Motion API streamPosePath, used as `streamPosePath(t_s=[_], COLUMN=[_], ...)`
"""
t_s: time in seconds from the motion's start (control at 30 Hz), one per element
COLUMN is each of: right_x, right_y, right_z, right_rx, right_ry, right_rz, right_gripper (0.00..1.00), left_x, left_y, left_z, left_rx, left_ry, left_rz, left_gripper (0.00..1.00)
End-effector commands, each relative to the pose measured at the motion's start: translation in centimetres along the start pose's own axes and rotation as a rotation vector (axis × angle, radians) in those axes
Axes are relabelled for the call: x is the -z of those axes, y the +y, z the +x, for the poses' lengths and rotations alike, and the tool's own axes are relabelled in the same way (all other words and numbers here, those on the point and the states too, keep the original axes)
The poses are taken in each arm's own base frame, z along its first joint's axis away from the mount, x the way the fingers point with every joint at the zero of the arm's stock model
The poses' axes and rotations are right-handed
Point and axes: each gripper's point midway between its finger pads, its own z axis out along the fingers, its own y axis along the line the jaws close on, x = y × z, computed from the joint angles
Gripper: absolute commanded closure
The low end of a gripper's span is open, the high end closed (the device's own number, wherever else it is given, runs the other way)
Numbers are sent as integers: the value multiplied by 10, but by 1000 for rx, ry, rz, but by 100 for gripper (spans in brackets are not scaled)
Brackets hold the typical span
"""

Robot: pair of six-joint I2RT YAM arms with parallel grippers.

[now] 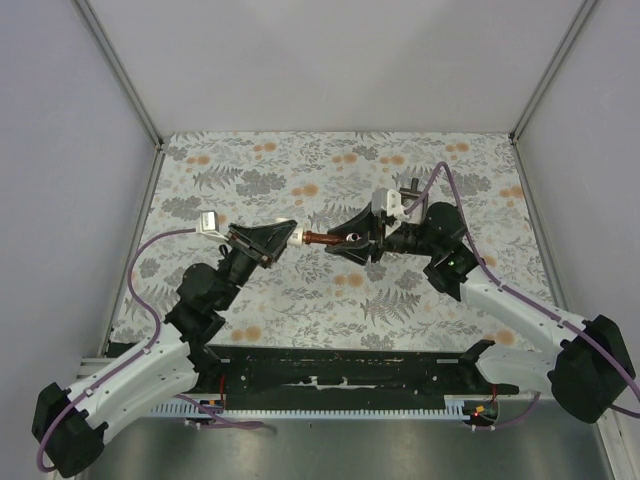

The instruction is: Install the water faucets

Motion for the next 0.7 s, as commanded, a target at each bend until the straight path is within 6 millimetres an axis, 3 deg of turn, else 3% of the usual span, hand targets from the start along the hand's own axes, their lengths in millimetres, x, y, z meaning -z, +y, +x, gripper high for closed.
streamPosePath(t_s=[0.0, 0.17, 0.27, 0.43, 0.57, 0.67], right_x=[-11, -18, -21, -33, -38, -39], right_y=[-3, -12, -23, -15, -15, -19], right_z=[-25, -24, -15, -3, 1, 8], right_rx=[-55, -332, -658, -1153, -1404, -1468], right_ry=[-62, -86, -64, -46, -138, -204], right_rz=[-17, 50, 148, 109, 10, -49], right_gripper=[66, 94, 97, 97, 100, 99], left_x=[0, 7, 10, 22, 33, 37], left_y=[-51, -58, -64, -76, -75, -71], left_z=[-12, -16, -10, 10, 16, 16], left_rx=[21, -110, -296, -520, -595, -612], left_ry=[-31, -59, -41, 18, 10, 1], left_rz=[162, 231, 295, 467, 552, 563], left_gripper=[98, 98, 98, 98, 98, 98])
